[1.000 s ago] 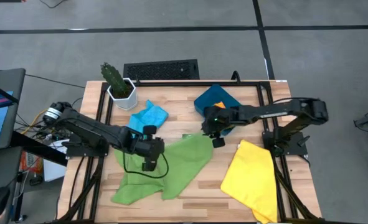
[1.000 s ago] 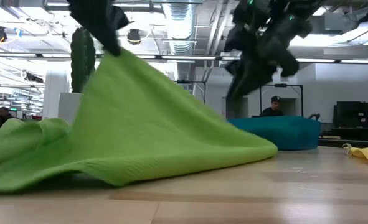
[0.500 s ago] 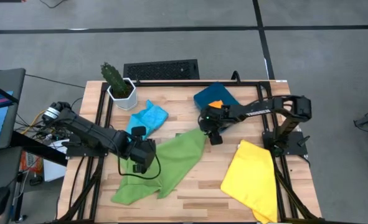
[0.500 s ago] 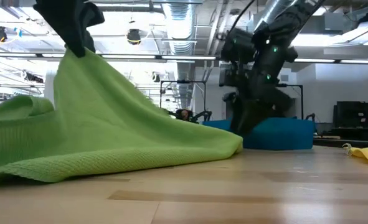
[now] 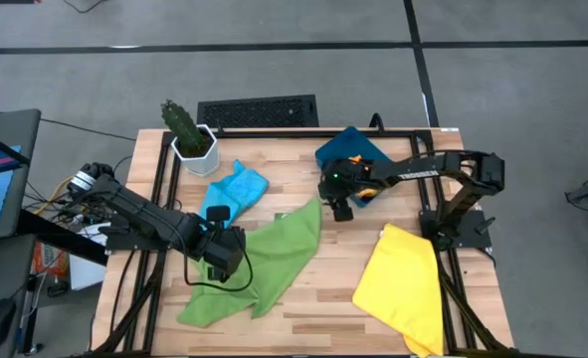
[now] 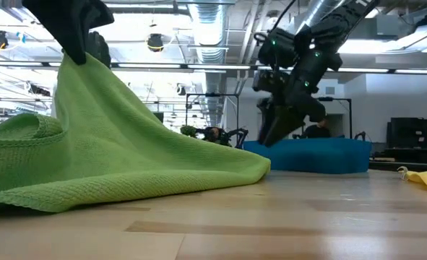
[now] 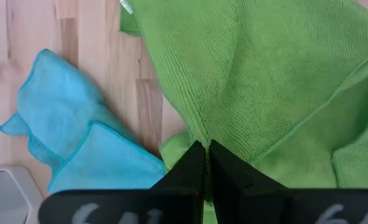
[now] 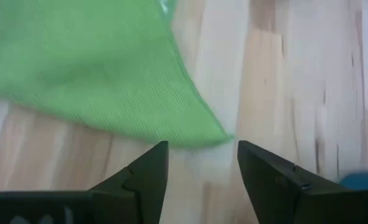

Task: Fold microfiber towels
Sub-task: Fold the right green microfiber towel

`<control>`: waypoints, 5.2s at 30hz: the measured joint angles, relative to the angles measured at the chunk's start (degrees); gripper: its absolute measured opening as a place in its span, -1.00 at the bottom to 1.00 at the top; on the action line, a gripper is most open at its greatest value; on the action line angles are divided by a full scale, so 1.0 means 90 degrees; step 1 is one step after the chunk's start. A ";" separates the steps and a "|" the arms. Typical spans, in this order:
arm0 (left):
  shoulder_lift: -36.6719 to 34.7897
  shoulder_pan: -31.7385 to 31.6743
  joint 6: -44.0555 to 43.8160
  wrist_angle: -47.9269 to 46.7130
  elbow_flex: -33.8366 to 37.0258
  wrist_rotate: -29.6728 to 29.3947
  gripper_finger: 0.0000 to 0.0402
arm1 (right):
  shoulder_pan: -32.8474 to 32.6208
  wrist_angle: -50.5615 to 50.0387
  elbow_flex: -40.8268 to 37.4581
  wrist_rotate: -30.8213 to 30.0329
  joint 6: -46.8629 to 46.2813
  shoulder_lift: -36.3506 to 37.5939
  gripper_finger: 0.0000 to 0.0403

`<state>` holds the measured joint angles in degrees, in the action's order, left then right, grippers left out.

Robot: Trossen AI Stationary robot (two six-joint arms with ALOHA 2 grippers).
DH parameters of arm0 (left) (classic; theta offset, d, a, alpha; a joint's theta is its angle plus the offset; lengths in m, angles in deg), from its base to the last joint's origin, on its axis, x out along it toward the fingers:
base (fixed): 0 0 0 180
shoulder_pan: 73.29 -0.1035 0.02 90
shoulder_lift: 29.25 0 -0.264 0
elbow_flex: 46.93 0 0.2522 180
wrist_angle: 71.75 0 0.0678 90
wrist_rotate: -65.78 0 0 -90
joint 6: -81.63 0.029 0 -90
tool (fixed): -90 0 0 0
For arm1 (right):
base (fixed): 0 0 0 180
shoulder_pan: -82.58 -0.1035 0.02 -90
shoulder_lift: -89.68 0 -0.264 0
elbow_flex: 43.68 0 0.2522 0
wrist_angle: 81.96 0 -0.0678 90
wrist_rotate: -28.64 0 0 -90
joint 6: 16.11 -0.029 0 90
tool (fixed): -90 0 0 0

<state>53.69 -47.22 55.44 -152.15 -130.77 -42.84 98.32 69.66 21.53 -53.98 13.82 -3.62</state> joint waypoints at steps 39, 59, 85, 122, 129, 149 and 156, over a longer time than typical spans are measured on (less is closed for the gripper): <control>-0.0005 0.0000 0.0430 -0.0132 -0.0001 -0.0554 -0.98 | -0.0001 -0.0084 0.0426 0.0142 -0.0161 -0.0594 -0.90; -0.0978 -0.1529 0.3170 -0.0155 -0.0001 -0.4641 -0.98 | -0.0453 -0.1963 0.0429 -0.3549 -0.1728 0.3177 -0.94; -0.0880 0.0614 0.1353 0.0533 -0.0003 -0.1033 -0.99 | -0.4825 -0.3456 -0.0177 -0.4433 -0.5247 0.3184 -0.95; -0.0957 0.1170 -0.1146 0.0673 0.0607 -0.1274 -0.99 | -0.6811 -0.4017 0.0079 -0.5737 -0.8507 0.1560 -0.94; -0.0957 0.1046 -0.1064 0.0940 0.1050 -0.1528 -0.99 | -0.6423 -0.4179 0.0074 -0.5807 -0.8208 0.1267 -0.94; -0.0964 0.0471 -0.0920 0.1525 0.1560 -0.0383 -0.99 | -0.6171 -0.3257 0.0072 -0.4296 -0.7763 0.1280 -0.94; -0.0964 0.0264 -0.0717 0.1543 0.1560 -0.0455 -0.99 | -0.6023 -0.3329 0.0069 -0.4284 -0.7770 0.1277 -0.94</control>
<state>45.01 -44.84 48.98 -138.26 -116.73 -46.93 44.11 39.70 22.15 -92.53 -56.11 7.88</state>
